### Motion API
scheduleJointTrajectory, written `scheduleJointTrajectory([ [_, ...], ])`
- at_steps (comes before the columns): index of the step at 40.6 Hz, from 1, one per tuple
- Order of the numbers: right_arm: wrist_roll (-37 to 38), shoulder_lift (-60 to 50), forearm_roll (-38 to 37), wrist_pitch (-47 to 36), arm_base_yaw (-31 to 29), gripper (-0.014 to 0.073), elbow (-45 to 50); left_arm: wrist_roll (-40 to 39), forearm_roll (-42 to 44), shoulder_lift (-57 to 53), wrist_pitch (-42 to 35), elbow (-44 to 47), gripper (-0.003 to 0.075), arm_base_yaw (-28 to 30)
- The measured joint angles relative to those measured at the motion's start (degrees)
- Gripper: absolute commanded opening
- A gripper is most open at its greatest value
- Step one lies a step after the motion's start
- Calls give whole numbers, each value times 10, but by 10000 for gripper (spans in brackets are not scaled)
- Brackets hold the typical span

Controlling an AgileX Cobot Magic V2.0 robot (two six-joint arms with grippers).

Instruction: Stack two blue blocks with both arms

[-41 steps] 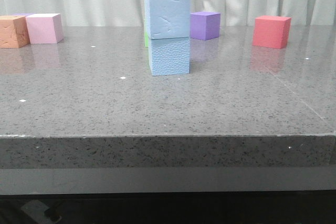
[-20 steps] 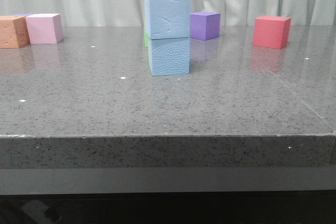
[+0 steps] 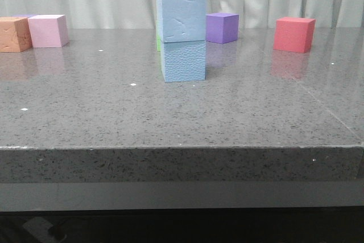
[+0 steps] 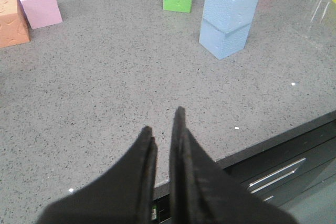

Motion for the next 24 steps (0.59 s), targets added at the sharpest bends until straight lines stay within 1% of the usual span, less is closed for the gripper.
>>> scheduleJointTrajectory([
  [24,0,0,2,-24,0,-119,0,0,0,0,0,0,-20,0],
])
